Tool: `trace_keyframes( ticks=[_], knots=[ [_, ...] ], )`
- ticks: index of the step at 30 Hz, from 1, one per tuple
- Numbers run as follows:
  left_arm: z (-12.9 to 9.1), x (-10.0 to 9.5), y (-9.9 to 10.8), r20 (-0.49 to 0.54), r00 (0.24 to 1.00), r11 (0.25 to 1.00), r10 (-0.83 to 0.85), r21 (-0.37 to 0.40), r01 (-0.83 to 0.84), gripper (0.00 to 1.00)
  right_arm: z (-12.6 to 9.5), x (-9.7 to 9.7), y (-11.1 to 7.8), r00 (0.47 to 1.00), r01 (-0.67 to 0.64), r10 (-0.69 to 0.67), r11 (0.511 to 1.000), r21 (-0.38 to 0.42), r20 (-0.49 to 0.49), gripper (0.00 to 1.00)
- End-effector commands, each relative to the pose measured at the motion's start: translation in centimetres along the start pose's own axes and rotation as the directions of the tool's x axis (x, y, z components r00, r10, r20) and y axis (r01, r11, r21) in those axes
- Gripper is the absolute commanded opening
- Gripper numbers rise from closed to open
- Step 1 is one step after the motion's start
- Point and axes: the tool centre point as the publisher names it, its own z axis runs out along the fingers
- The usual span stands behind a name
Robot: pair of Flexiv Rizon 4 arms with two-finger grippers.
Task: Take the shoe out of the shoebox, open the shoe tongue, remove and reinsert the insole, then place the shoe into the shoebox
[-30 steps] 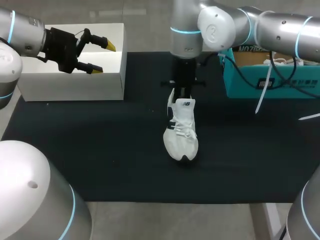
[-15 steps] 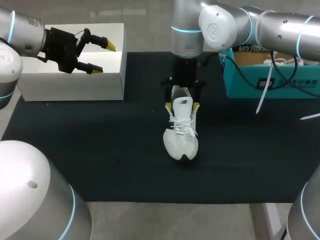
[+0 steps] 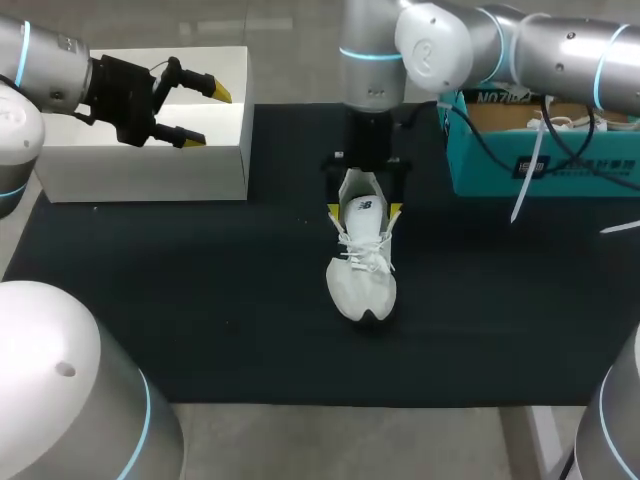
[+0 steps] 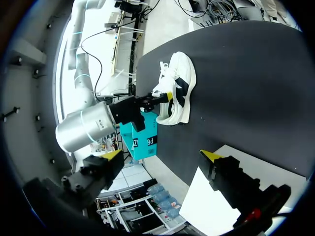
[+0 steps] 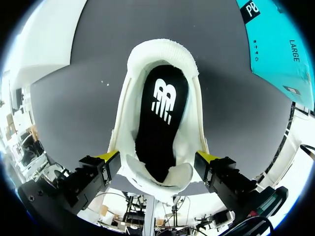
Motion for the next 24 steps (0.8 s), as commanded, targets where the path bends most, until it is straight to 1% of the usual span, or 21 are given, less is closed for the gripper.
trace_keyframes(
  ticks=[1, 5, 8, 11, 15, 16, 18, 19, 21, 24],
  knots=[
    [0.0, 0.0, 0.0, -0.002, 1.0, 1.0, 0.0, 0.0, 0.0, 1.0, -0.2, 0.2, -0.7, 1.0, -0.007, 0.007, 1.0, 0.002, 0.006, 1.0],
    [0.0, 0.0, 0.0, -0.002, 1.0, 1.0, 0.0, 0.0, 0.0, 1.0, -0.4, 0.4, -2.0, 1.0, -0.027, 0.027, 1.0, 0.012, 0.006, 1.0],
    [0.0, 0.0, 0.0, -0.002, 1.0, 1.0, 0.0, 0.0, 0.0, 1.0, -0.9, 0.6, -3.1, 0.999, -0.049, 0.049, 0.999, 0.002, 0.004, 1.0],
    [0.0, 0.0, 0.0, -0.002, 1.0, 1.0, 0.0, 0.0, 0.0, 1.0, -1.4, 0.8, -4.0, 0.997, -0.07, 0.07, 0.997, -0.023, 0.008, 1.0],
    [0.0, 0.0, 0.0, -0.002, 1.0, 1.0, 0.0, 0.0, 0.0, 1.0, -1.8, 0.9, -4.7, 0.996, -0.084, 0.085, 0.995, -0.056, 0.01, 1.0],
    [0.0, 0.0, 0.0, -0.002, 1.0, 1.0, 0.0, 0.0, 0.0, 1.0, -1.9, 0.9, -4.8, 0.996, -0.086, 0.087, 0.994, -0.073, 0.016, 0.72],
    [0.0, 0.0, 0.0, -0.002, 1.0, 1.0, 0.0, 0.0, 0.0, 1.0, -2.1, 0.9, -4.8, 0.997, -0.079, 0.081, 0.991, -0.106, 0.016, 0.12],
    [0.0, 0.0, 0.0, -0.002, 1.0, 1.0, 0.0, 0.0, 0.0, 1.0, -2.1, 0.9, -4.8, 0.997, -0.076, 0.079, 0.99, -0.119, 0.015, 0.0],
    [0.0, 0.0, 0.0, -0.002, 1.0, 1.0, 0.0, 0.0, 0.0, 1.0, -2.3, 1.0, -4.4, 0.998, -0.065, 0.067, 0.987, -0.146, 0.007, 0.0],
    [0.0, 0.0, 0.0, -0.002, 1.0, 1.0, 0.0, 0.0, 0.0, 1.0, -2.5, 1.3, -3.8, 0.998, -0.047, 0.052, 0.985, -0.166, 0.027, 0.0]
  ],
)
